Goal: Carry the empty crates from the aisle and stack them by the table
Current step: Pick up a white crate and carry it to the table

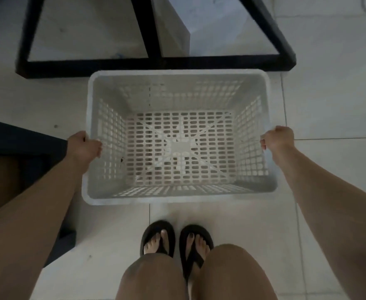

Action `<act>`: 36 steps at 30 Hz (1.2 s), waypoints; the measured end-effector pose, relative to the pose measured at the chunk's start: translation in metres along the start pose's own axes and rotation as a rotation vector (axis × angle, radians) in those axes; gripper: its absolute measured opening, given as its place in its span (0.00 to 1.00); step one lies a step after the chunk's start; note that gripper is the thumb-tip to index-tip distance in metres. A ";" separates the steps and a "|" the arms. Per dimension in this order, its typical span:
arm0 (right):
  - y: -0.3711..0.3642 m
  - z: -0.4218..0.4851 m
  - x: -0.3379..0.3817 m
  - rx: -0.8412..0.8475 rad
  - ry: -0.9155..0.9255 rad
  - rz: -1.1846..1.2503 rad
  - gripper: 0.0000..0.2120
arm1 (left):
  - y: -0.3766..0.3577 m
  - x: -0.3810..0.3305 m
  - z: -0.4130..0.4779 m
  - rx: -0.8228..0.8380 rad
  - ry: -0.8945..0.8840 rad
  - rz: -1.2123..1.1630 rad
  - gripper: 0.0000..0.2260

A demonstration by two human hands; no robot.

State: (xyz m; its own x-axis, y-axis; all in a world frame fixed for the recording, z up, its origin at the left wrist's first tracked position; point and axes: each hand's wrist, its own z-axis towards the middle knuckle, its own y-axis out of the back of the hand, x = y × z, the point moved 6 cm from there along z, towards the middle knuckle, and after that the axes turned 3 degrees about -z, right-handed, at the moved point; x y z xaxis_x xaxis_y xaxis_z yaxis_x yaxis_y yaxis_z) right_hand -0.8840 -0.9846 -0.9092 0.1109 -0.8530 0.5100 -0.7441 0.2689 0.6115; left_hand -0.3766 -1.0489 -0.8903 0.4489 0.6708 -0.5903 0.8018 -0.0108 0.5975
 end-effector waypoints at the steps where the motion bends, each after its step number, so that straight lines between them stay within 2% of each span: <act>1: -0.007 0.008 -0.004 -0.013 0.006 0.009 0.08 | -0.004 0.008 0.008 -0.003 0.007 -0.002 0.05; 4: -0.015 0.011 -0.007 -0.030 0.011 0.017 0.06 | -0.006 0.014 0.014 0.018 0.010 -0.009 0.04; 5: -0.014 0.002 -0.001 -0.011 0.009 -0.051 0.05 | -0.003 0.008 0.009 0.035 0.010 -0.015 0.08; 6: -0.011 -0.012 0.008 0.025 0.005 -0.143 0.07 | 0.003 -0.002 0.000 0.049 0.024 -0.039 0.17; 7: -0.005 -0.027 0.019 0.059 -0.001 -0.230 0.15 | 0.012 -0.018 -0.014 0.061 0.024 -0.063 0.24; 8: 0.004 -0.047 0.032 0.082 0.002 -0.314 0.23 | 0.022 -0.036 -0.029 0.073 0.010 -0.066 0.27; 10: 0.029 -0.091 0.065 0.114 0.049 -0.430 0.28 | 0.047 -0.079 -0.063 0.093 -0.031 -0.044 0.24; 14: 0.086 -0.196 0.140 0.263 0.159 -0.454 0.21 | 0.119 -0.163 -0.143 0.115 -0.059 0.019 0.18; 16: 0.116 -0.249 0.177 0.340 0.186 -0.454 0.17 | 0.156 -0.197 -0.184 0.181 -0.072 0.091 0.16; 19: 0.151 -0.314 0.221 0.429 0.241 -0.544 0.12 | 0.202 -0.230 -0.243 0.285 -0.061 0.143 0.13; 22: 0.171 -0.360 0.252 0.478 0.359 -0.689 0.12 | 0.246 -0.242 -0.287 0.279 -0.078 0.092 0.09; 24: 0.169 -0.386 0.266 0.497 0.458 -0.750 0.13 | 0.276 -0.234 -0.314 0.216 -0.071 0.021 0.03; 28: 0.143 -0.455 0.270 0.618 0.609 -0.880 0.11 | 0.325 -0.184 -0.387 0.090 0.000 -0.057 0.04; 31: 0.118 -0.519 0.262 0.676 0.726 -0.970 0.09 | 0.358 -0.120 -0.445 0.057 0.106 -0.030 0.05; 36: 0.063 -0.641 0.224 0.802 0.880 -1.131 0.15 | 0.453 0.020 -0.531 -0.194 0.301 -0.166 0.04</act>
State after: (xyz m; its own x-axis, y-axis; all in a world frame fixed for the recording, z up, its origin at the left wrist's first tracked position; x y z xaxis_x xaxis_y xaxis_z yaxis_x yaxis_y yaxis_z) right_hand -0.4836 -0.8727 -0.3690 0.9124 0.1337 0.3868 -0.1293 -0.8025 0.5824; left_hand -0.2137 -0.6468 -0.3431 0.1606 0.8396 -0.5189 0.7514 0.2369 0.6159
